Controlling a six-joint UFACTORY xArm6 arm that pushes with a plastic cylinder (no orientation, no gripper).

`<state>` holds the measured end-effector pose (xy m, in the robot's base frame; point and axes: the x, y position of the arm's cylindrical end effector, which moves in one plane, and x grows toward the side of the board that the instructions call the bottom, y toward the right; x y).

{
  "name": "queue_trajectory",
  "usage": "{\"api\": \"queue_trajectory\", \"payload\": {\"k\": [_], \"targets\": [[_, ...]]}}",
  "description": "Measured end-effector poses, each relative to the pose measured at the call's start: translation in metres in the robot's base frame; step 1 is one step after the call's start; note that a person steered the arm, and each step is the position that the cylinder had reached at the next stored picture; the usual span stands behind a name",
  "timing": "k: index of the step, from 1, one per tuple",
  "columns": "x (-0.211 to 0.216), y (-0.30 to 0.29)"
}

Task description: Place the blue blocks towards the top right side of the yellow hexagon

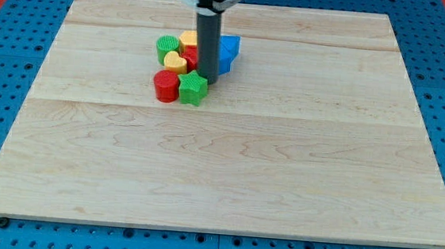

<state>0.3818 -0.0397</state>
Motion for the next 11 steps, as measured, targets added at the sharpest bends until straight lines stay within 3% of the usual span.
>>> {"api": "queue_trajectory", "payload": {"k": [5, 9, 11], "targets": [[-0.063, 0.101], [-0.089, 0.015], [-0.105, 0.059]]}}
